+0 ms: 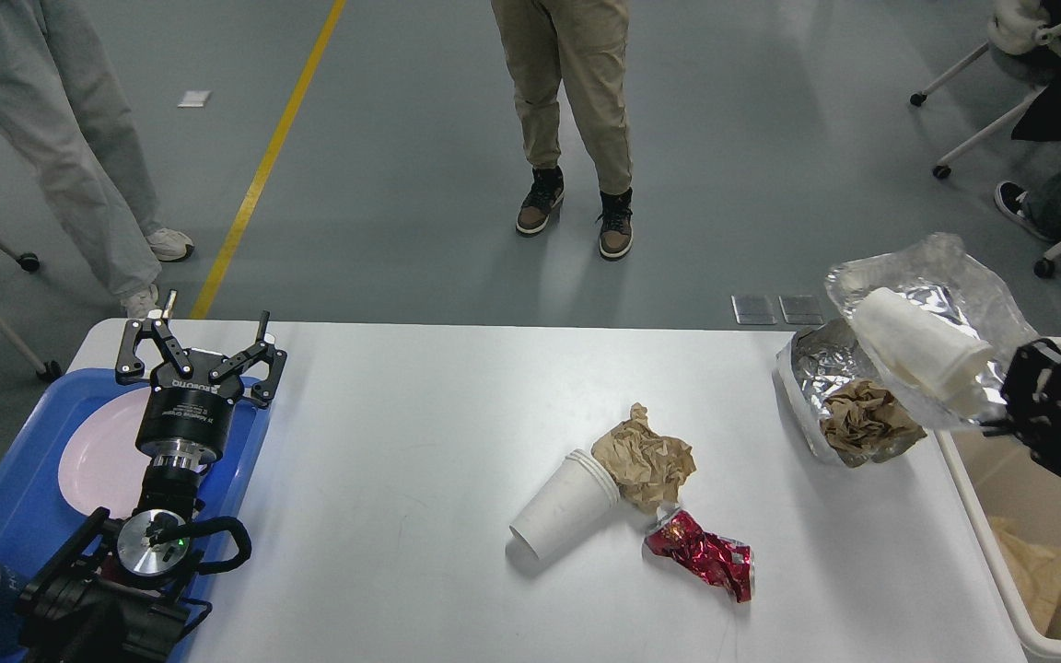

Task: Tidy desktop
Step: 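Lift the foil wrapper with the right gripper and drop it in the bin, then withdraw the right gripper inside the bin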

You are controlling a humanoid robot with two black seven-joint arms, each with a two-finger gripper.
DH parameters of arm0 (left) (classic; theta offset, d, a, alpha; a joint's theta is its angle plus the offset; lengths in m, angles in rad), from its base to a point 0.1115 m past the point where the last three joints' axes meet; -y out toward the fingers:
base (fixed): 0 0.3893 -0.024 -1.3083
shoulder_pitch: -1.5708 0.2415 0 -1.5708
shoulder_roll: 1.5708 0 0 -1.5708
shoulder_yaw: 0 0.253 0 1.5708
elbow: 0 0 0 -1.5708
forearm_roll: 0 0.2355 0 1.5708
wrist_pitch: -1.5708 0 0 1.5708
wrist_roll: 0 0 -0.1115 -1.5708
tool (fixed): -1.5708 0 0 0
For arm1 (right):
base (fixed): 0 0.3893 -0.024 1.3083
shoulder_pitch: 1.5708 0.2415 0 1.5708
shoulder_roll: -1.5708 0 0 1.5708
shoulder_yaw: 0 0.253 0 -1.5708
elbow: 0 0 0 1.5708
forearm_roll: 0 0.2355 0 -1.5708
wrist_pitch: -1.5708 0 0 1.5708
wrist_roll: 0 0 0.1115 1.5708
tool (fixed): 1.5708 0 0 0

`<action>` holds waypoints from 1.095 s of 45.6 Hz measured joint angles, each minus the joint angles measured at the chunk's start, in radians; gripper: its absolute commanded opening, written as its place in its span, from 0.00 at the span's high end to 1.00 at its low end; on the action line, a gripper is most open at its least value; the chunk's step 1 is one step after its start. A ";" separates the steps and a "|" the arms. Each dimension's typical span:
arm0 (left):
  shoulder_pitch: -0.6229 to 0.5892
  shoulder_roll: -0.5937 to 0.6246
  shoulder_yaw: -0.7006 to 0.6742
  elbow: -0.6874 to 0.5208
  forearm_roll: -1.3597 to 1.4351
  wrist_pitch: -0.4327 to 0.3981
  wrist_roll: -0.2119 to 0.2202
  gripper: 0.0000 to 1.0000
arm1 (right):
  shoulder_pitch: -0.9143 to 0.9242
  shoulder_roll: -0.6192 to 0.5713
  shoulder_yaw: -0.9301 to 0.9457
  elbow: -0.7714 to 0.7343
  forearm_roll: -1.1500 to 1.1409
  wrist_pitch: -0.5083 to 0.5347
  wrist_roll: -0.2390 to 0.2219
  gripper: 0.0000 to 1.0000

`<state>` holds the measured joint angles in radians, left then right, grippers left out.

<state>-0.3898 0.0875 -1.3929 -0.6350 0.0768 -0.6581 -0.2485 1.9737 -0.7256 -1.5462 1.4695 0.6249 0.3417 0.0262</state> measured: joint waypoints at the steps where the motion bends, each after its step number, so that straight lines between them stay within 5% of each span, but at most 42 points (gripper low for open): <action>1: 0.000 0.000 0.000 0.000 0.000 0.000 0.000 0.04 | -0.024 -0.017 0.003 -0.026 -0.009 0.001 -0.004 1.00; 9: 0.000 0.000 0.000 0.000 0.000 0.000 0.000 0.04 | -0.291 -0.149 0.116 -0.279 -0.055 0.011 -0.031 1.00; 18: 0.000 0.000 0.000 0.000 0.000 0.000 0.000 0.04 | -0.683 -0.162 0.388 -0.578 -0.080 -0.004 -0.069 1.00; 28: 0.000 0.000 0.000 0.000 0.000 0.000 0.000 0.04 | -1.097 -0.005 0.666 -0.986 -0.153 -0.035 -0.140 1.00; 38: 0.000 0.000 0.000 0.000 0.000 0.000 0.000 0.04 | -1.307 0.158 0.745 -1.287 -0.263 -0.103 -0.170 1.00; 50: 0.000 0.000 0.000 0.000 0.000 0.000 0.000 0.04 | -1.408 0.265 0.749 -1.394 -0.381 -0.201 -0.175 1.00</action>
<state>-0.3896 0.0874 -1.3929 -0.6350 0.0766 -0.6581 -0.2485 0.5659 -0.4604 -0.7971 0.0755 0.2444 0.1404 -0.1485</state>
